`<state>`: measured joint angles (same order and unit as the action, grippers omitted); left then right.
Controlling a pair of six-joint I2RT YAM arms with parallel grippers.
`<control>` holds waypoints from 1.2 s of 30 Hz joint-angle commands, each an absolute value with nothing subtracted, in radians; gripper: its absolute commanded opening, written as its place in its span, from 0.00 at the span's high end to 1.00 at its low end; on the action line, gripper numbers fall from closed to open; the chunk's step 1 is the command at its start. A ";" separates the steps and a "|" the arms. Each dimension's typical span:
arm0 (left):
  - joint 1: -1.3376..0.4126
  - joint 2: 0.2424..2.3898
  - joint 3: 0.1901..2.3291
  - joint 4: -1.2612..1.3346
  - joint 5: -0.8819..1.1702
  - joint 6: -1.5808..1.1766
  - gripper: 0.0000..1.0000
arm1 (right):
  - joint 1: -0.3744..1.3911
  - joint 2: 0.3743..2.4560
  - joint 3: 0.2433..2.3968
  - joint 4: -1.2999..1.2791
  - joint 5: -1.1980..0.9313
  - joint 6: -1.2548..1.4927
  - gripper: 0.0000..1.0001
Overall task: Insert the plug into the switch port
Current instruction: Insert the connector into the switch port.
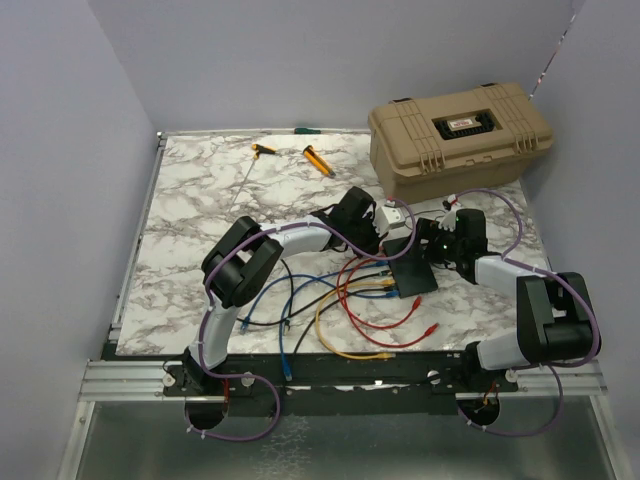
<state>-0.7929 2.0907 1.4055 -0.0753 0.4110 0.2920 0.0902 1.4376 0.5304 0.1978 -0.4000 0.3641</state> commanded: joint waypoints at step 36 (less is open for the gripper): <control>-0.822 2.189 1.642 0.257 0.610 0.181 1.00 | 0.190 1.591 0.530 0.258 -0.766 0.489 0.08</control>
